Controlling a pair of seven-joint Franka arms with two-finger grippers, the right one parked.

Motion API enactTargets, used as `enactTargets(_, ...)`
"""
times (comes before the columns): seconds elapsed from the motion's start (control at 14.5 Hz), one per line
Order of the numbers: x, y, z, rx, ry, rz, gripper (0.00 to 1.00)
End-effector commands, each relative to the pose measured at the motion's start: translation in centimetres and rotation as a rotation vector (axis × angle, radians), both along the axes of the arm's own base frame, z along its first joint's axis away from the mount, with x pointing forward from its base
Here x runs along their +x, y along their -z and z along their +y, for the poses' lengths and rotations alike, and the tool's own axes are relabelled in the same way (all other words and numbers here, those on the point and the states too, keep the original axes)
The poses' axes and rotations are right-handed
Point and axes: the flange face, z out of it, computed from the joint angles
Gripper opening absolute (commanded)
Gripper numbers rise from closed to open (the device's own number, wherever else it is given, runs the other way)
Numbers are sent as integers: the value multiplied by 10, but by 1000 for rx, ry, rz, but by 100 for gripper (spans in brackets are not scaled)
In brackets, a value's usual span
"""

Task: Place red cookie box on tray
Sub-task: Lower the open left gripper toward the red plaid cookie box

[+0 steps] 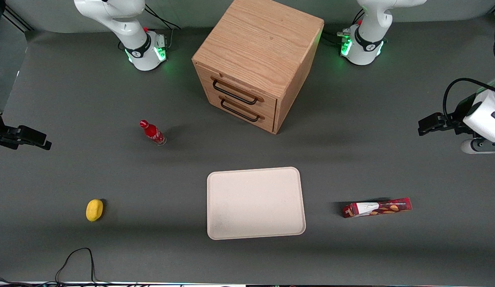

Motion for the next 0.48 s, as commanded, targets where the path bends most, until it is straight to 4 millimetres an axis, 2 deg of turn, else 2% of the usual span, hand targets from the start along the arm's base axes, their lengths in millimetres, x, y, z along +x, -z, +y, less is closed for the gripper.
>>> enactTargets(0.0, -9, -5, 0, -13, 10, 9, 100)
enactTargets(0.28, -7, -3, 0, -12, -1, 12, 100)
enactTargets(0.41, 3, -1, -5, -15, 1, -1, 100)
